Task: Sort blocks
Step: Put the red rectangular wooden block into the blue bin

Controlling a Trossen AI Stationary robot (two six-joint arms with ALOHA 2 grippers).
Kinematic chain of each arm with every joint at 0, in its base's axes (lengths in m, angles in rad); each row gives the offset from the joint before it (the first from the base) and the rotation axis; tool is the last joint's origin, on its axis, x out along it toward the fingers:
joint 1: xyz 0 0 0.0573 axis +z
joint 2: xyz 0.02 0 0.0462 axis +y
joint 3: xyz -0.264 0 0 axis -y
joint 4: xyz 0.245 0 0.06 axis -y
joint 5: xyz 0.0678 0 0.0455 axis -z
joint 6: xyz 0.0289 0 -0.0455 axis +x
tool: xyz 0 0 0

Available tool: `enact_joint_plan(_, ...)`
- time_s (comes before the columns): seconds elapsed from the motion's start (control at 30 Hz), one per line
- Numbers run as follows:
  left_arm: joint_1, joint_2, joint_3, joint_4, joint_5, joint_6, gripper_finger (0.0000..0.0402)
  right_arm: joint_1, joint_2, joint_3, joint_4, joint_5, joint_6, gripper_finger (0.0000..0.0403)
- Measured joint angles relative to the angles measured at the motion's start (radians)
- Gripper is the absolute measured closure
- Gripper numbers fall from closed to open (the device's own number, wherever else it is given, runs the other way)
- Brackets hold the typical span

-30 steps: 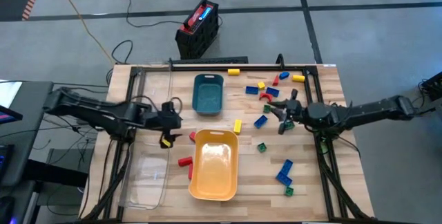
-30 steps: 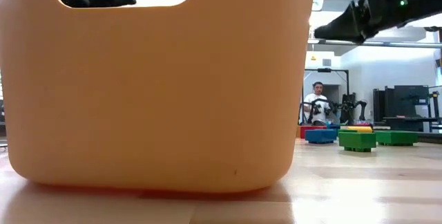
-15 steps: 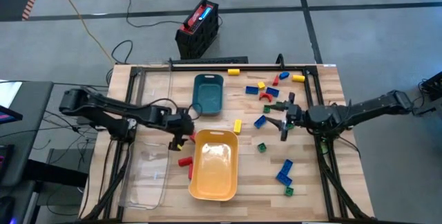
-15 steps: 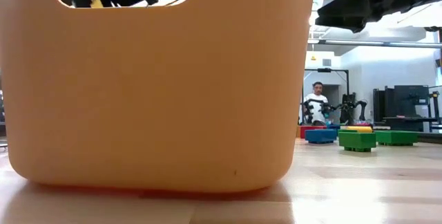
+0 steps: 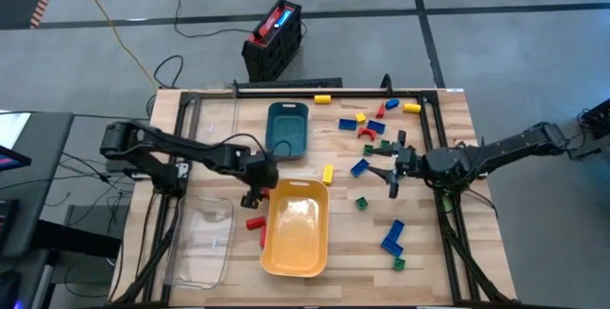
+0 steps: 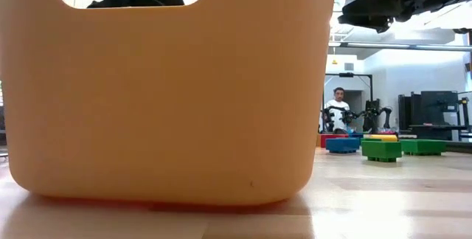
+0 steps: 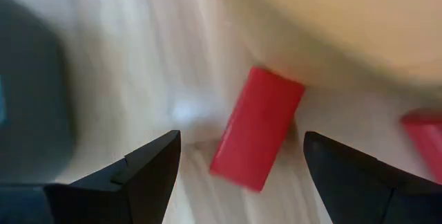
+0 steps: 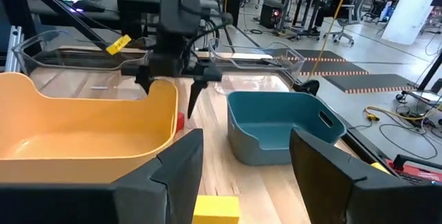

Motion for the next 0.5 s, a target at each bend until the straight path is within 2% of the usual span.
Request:
enact_joint_plan(0.13, 0.001, 0.059, 0.014, -0.012, 0.002, 0.027, 0.0103, 0.0, 0.0, 0.0, 0.0, 0.0, 0.0, 0.0175)
enact_joint_plan(0.23, 0.0, 0.079, 0.016, -0.01, 0.003, 0.032, 0.012, 0.0, 0.0, 0.0, 0.0, 0.0, 0.0, 0.0175)
enact_joint_plan(0.5, -0.001, 0.061, 0.014, -0.007, -0.002, 0.021, 0.0239, 0.0, 0.0, 0.0, 0.0, 0.0, 0.006, 0.0175)
